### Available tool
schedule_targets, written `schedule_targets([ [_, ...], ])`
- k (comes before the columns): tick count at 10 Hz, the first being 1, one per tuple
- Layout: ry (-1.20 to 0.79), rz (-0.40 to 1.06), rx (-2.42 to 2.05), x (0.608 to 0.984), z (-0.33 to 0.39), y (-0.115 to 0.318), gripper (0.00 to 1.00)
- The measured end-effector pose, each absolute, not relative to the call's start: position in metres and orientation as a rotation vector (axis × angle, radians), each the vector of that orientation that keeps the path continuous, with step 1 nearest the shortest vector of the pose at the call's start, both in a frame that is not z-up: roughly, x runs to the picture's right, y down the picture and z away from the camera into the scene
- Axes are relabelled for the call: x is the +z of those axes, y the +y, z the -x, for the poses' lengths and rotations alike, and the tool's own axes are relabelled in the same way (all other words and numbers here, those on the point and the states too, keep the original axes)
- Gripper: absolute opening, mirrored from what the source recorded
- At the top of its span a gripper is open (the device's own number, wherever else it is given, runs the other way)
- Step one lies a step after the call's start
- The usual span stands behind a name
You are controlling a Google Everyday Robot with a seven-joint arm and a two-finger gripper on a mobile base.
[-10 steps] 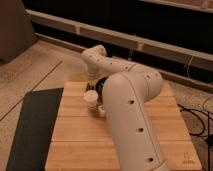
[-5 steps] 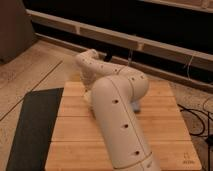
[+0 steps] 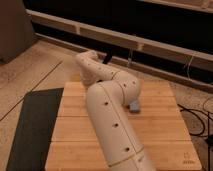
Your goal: Push the eraser across the table
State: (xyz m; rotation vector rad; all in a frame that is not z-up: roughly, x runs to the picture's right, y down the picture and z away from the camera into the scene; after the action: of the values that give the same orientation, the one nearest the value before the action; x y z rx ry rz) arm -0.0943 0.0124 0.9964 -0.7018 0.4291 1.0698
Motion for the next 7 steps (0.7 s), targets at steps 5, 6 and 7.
schedule_targets([
  [5, 0.385, 0.596, 0.925, 1.027, 0.077, -0.028, 0.0],
  [6, 0.389, 0.575, 0.903, 1.03, 0.07, -0.033, 0.0],
  [7, 0.414, 0.533, 0.861, 1.03, 0.053, -0.045, 0.0],
])
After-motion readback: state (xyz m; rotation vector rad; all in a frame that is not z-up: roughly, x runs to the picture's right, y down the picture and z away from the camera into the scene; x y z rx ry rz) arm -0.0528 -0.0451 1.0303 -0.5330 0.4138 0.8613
